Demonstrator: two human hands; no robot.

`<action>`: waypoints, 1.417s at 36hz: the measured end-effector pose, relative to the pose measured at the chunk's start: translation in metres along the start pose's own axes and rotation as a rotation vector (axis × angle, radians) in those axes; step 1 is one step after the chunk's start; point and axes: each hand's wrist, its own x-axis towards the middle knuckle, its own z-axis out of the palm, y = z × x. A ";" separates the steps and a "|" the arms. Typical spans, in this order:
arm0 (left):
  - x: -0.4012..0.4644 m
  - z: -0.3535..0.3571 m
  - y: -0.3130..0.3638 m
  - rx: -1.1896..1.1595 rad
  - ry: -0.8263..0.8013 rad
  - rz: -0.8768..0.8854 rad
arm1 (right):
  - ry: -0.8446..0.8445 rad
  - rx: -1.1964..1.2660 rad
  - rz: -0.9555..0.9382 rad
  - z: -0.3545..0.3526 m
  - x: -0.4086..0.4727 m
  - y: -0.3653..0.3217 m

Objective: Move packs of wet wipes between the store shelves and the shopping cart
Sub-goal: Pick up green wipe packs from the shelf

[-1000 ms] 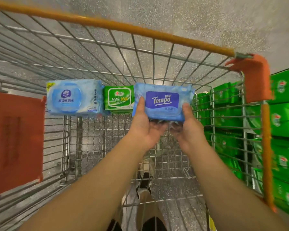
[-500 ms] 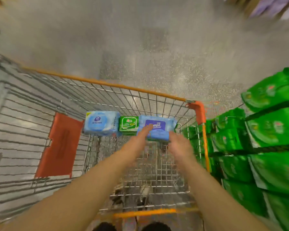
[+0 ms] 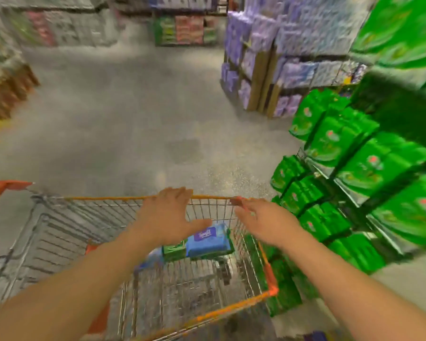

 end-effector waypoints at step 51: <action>-0.201 -0.024 0.487 0.055 0.080 0.892 | 0.559 0.232 0.827 -0.065 -0.577 0.238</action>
